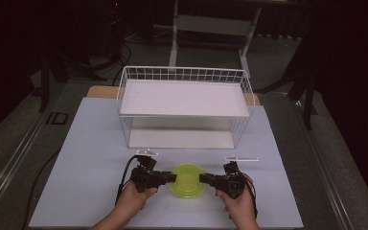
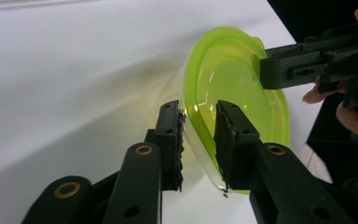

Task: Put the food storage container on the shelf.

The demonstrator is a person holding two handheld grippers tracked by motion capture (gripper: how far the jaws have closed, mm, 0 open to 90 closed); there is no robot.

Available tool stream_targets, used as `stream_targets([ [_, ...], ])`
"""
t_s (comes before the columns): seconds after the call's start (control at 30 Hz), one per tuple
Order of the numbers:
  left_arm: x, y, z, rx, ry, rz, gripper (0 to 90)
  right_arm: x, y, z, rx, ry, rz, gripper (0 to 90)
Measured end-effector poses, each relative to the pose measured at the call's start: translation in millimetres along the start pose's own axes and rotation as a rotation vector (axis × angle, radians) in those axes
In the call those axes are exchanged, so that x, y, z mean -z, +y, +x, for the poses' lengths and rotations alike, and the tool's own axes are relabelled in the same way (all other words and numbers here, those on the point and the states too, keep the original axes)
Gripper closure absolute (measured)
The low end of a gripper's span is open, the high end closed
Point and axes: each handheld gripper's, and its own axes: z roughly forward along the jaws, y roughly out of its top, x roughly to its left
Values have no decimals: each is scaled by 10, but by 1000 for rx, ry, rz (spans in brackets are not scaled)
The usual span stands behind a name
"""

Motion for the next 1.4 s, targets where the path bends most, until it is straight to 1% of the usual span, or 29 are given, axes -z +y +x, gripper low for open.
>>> stream_targets([
  [0.07,17,-11,-25,19,-1,1,746,2,-1,17,-3,-3,-5,776],
  [0.13,42,-24,-51,27,-21,-3,764,12,1,27,-11,-3,-9,792],
  [0.17,63,-29,-67,30,-29,-14,785,26,3,28,-8,-4,-8,799],
  [0.23,88,-17,-111,13,-10,-22,802,48,10,41,13,-8,-7,799],
  [0.27,97,-8,-116,10,-11,-26,806,56,8,52,17,-11,-6,799],
  [0.33,110,16,-112,22,-13,-23,815,65,7,71,25,-15,-6,799],
  [0.37,115,28,-112,16,-12,-20,816,72,10,83,29,-16,-8,800],
  [0.43,132,46,-114,18,-13,-22,818,83,21,112,49,-26,-16,800],
  [0.53,175,79,-129,11,-10,-34,819,106,54,157,72,-33,-31,800],
  [0.73,307,196,-184,-7,-12,-71,819,191,179,253,100,-20,-64,801],
  [0.8,351,246,-201,-13,-12,-79,819,225,229,286,105,-16,-79,801],
  [0.83,351,246,-201,-13,-12,-79,818,225,229,286,105,-16,-79,801],
  [0.87,403,300,-222,-19,-15,-90,818,241,255,303,109,-15,-84,801],
  [0.9,424,323,-233,-22,-16,-93,819,277,306,343,118,-13,-100,802],
  [1.07,577,492,-304,-42,-20,-126,819,380,459,441,132,0,-135,803],
  [1.2,693,642,-355,-48,-30,-156,819,473,614,524,147,9,-163,804],
  [1.27,752,718,-381,-55,-34,-172,819,520,696,568,152,12,-174,804],
  [1.33,809,789,-416,-66,-32,-188,819,567,773,615,168,12,-192,804],
  [1.4,861,862,-433,-65,-37,-198,820,608,847,649,169,17,-207,805],
])
